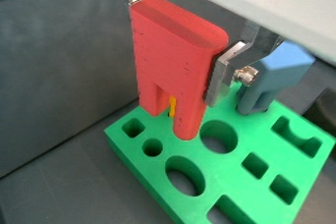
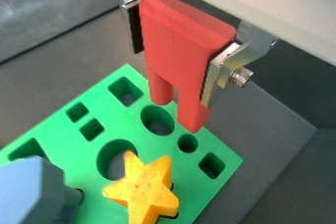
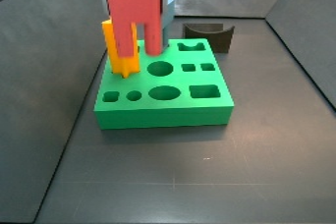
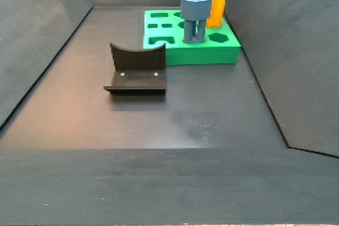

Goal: Pick up the square-circle object. Move up. Move to above the board. Insert the square-circle object.
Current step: Insert the square-circle object.

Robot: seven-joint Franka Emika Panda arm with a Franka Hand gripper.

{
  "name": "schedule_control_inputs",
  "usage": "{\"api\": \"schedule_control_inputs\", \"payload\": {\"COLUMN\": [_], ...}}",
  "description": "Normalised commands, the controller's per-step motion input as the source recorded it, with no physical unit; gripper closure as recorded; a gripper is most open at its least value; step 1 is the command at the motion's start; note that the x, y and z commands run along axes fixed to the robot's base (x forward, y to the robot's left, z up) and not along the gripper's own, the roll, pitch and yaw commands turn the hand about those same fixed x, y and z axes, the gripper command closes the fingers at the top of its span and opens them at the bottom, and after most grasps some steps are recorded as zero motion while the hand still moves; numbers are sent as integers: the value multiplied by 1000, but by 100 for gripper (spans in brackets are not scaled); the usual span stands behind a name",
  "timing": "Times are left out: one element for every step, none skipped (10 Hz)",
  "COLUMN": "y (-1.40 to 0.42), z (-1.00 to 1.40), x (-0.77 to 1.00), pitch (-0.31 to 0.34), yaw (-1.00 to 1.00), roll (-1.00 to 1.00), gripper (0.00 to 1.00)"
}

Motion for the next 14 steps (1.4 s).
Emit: {"api": "schedule_control_inputs", "payload": {"y": [0,0,0,-3,-9,-57,-117,-180,-160,-109,-94,-97,-131,-194], "z": [-740,-680,-663,-577,-509,-491,-437,-380,-320,-254,-220,-283,-420,-571], "x": [-97,-191,-403,-426,-240,-69,11,14,0,0,0,0,0,100], "pitch": [-99,-166,-257,-247,-147,-83,0,0,0,30,56,50,14,1], "yaw": [0,69,149,131,23,0,0,0,0,0,0,0,0,0], "roll": [30,17,69,64,29,30,26,69,176,267,323,314,287,254], "gripper": [100,100,100,100,100,100,100,100,100,100,100,100,100,100]}}
